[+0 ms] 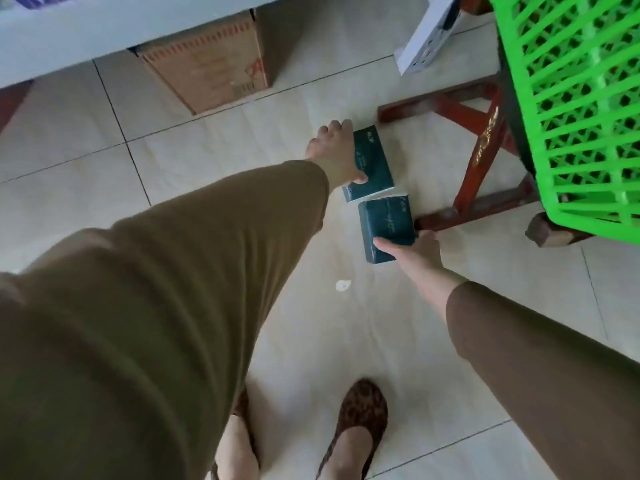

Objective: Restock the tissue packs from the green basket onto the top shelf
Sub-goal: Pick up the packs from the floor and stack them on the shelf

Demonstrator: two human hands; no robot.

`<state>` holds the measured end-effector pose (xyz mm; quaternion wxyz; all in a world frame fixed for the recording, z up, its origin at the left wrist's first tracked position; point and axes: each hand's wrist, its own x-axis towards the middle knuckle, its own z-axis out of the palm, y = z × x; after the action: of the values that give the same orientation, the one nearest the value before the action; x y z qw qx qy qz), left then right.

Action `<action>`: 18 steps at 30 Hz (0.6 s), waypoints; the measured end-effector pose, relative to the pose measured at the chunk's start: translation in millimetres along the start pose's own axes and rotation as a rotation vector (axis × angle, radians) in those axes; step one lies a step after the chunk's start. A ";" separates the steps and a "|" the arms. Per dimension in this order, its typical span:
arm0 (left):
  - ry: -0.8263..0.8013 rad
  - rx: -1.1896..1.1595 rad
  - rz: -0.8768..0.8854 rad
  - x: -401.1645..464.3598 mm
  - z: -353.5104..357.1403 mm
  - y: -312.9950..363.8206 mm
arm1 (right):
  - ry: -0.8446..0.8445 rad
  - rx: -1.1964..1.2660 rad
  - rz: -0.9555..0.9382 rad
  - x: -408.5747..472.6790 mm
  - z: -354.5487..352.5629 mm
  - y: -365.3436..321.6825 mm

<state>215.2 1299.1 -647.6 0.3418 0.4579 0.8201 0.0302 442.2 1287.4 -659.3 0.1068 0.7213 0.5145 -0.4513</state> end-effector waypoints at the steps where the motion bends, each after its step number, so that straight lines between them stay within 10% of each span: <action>1: -0.032 -0.008 0.006 4.7 3.8 -0.3 | -0.001 0.005 0.011 3.9 2.3 -1.0; 18: -0.099 -0.479 -0.302 -151.0 -36.9 -92.6 | -0.111 0.083 -0.095 -121.8 -28.3 -5.3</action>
<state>178.3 1138.8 -572.5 0.4805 0.2378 0.8308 0.1494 445.4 1228.6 -548.9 0.0836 0.6737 0.5225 -0.5159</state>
